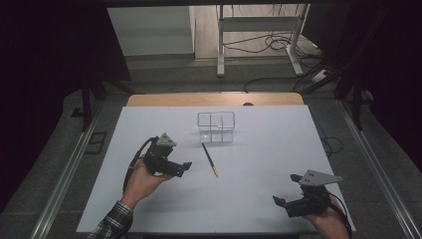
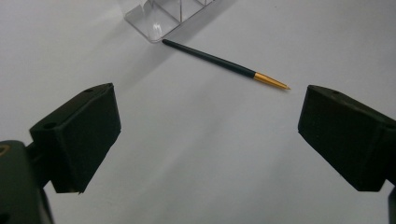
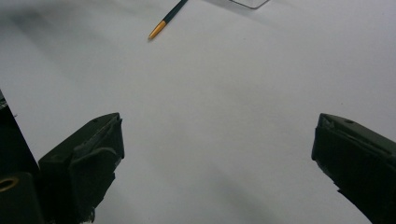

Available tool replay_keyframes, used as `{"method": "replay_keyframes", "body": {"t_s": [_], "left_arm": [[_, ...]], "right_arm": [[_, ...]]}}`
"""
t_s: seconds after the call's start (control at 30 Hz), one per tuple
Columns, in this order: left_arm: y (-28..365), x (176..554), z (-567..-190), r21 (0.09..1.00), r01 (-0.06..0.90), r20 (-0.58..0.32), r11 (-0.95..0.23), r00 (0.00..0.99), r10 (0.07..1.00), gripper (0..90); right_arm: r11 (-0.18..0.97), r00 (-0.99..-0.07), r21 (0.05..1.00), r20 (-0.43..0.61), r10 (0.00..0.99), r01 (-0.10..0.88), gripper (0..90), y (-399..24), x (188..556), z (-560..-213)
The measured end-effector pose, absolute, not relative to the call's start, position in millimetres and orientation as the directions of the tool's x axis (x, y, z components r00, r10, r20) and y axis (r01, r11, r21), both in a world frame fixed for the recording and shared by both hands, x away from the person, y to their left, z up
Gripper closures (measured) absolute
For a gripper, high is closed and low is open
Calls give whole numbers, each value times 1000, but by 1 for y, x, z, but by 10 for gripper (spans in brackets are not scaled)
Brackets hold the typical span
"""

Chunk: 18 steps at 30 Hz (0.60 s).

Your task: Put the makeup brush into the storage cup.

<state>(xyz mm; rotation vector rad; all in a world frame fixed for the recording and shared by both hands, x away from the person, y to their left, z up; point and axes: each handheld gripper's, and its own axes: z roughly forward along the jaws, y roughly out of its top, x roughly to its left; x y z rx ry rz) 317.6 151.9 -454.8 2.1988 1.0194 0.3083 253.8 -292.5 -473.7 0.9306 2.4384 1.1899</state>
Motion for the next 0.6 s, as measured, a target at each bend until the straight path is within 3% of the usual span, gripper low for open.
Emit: {"method": "replay_keyframes", "body": {"t_s": [0.6], "left_arm": [[129,339,-451,665,578,-78,-472,683,726,118]], "right_arm": [[462,-757,774,35,652,434,22,-291,254,-475]]}}
